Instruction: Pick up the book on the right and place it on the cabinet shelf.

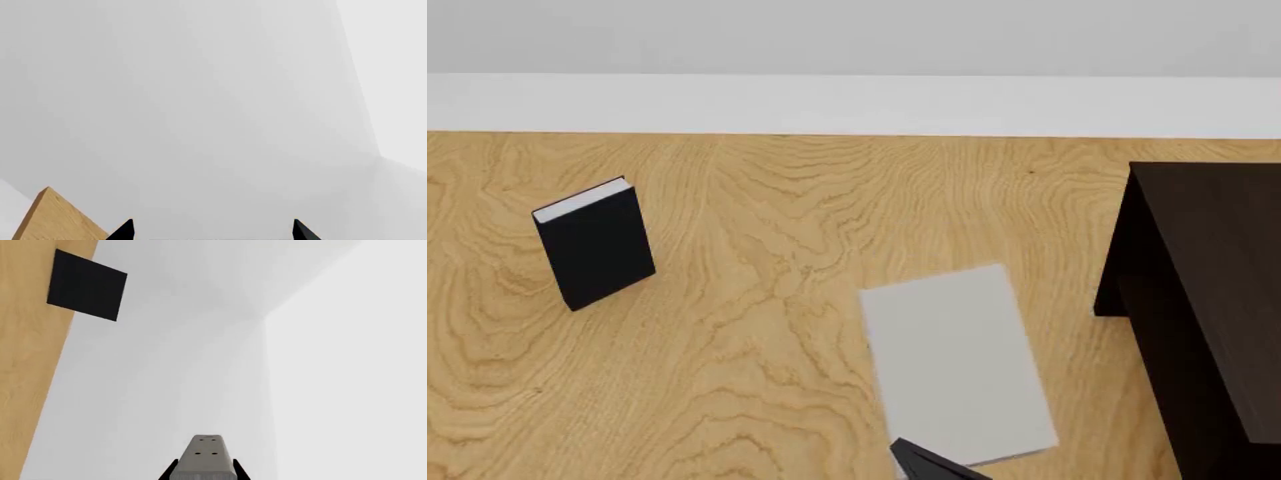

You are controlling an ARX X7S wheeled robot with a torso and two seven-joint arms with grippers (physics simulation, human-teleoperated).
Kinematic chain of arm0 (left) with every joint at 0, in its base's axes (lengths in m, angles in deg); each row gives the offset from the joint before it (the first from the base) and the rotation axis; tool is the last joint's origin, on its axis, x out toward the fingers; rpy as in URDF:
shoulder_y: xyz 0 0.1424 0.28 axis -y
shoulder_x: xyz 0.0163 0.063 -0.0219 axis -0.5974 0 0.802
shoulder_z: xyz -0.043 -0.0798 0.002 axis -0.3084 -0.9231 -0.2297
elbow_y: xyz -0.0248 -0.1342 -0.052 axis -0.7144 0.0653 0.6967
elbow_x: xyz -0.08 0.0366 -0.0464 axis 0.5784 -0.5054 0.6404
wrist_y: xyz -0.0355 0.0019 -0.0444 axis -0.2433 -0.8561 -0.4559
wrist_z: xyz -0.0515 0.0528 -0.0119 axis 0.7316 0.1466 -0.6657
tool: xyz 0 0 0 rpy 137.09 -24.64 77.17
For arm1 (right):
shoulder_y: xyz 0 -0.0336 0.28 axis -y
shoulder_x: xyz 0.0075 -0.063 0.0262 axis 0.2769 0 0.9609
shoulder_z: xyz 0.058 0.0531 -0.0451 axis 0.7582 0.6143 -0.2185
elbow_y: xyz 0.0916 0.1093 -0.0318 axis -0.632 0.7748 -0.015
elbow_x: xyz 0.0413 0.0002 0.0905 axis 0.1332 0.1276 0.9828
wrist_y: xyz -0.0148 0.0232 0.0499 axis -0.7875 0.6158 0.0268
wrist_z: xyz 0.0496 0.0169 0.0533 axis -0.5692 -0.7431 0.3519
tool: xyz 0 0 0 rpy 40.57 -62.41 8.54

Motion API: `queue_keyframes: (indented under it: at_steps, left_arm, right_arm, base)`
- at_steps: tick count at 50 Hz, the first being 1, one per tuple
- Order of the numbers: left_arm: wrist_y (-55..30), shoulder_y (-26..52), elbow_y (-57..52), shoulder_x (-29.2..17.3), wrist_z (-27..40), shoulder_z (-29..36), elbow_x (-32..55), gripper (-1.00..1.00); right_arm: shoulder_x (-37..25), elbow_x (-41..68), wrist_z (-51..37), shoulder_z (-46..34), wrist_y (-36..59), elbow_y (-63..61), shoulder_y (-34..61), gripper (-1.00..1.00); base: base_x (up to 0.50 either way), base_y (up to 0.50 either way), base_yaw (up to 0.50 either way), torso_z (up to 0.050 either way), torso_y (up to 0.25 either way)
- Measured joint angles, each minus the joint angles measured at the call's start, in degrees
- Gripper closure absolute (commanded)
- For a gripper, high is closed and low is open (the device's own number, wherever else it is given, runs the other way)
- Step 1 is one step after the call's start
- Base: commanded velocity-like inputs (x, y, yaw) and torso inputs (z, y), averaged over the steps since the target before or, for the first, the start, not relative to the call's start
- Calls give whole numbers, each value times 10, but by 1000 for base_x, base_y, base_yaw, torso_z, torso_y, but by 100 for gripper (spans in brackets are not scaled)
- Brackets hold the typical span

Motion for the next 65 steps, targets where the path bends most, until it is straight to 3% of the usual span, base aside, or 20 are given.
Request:
queue_keyframes:
  at_steps: [26, 65]
  left_arm:
    - [-6, 6, 7, -3, 11, 3, -14, -100]
    - [-11, 9, 12, -5, 35, 4, -55, -100]
  right_arm:
    - [23, 44, 42, 32, -101, 76, -29, 100]
    - [-2, 44, 55, 56, -50, 29, -20, 100]
  base:
    - [0, 0, 0, 0, 2]
    - [0, 0, 0, 0, -136]
